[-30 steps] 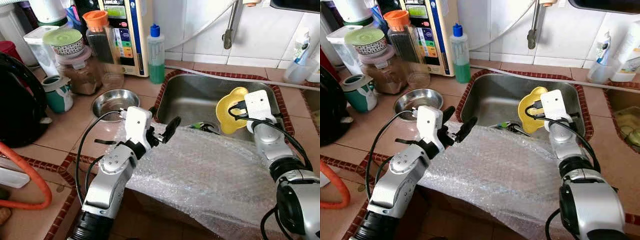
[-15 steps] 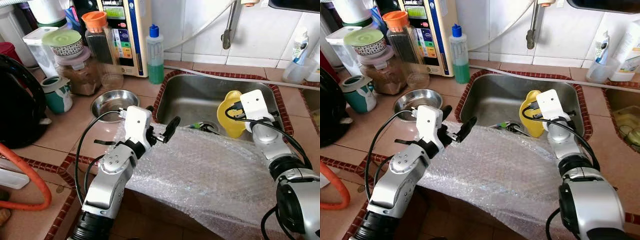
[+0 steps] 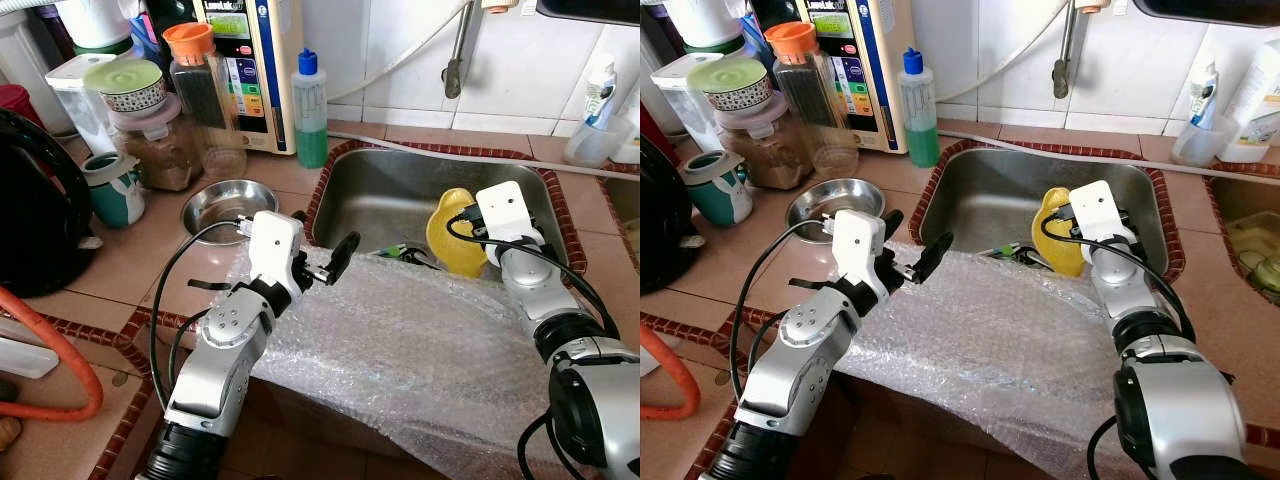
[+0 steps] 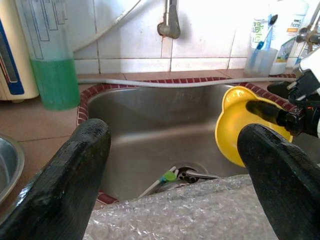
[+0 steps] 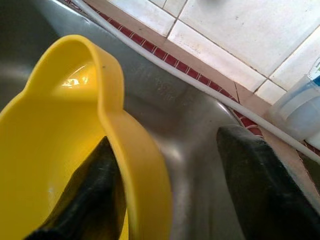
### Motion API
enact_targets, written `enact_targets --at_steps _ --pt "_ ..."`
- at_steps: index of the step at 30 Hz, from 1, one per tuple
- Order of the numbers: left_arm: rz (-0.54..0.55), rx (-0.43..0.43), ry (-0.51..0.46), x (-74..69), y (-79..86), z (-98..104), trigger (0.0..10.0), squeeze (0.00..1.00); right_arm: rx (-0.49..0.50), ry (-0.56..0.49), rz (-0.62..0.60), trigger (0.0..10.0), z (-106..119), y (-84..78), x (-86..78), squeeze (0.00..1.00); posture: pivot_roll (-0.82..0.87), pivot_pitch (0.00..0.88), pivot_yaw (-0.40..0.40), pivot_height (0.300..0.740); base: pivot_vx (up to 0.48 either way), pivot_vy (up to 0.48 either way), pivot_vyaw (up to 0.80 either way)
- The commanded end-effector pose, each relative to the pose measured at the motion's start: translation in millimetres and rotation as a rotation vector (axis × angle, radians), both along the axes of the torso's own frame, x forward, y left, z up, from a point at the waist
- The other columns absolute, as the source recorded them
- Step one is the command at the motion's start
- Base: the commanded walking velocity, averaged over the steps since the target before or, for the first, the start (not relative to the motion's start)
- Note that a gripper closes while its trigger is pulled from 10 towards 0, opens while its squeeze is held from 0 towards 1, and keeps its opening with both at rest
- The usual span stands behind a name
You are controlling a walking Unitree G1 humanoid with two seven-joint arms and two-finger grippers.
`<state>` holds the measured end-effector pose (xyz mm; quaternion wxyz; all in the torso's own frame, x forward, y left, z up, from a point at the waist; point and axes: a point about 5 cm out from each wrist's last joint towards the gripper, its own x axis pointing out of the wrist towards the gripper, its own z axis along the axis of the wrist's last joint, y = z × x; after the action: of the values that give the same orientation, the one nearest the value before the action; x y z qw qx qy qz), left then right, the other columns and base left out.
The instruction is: Kitchen organization
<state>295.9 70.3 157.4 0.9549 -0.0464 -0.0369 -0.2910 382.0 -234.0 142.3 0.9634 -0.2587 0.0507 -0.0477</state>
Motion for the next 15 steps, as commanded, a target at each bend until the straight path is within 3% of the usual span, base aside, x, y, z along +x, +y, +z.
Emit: enact_targets --at_steps 1,15 --pt "0.018 0.017 -0.012 3.4 2.5 3.4 10.0 0.0 0.021 -0.014 0.014 10.0 5.5 4.0 3.3 1.0 0.16 0.026 0.092 0.74 0.0 0.0 0.0" --pt "0.012 0.026 -0.003 3.9 0.5 1.4 10.0 0.0 0.01 0.025 0.018 10.0 1.0 1.2 1.6 1.0 0.15 0.024 0.089 0.74 0.0 0.0 0.0"
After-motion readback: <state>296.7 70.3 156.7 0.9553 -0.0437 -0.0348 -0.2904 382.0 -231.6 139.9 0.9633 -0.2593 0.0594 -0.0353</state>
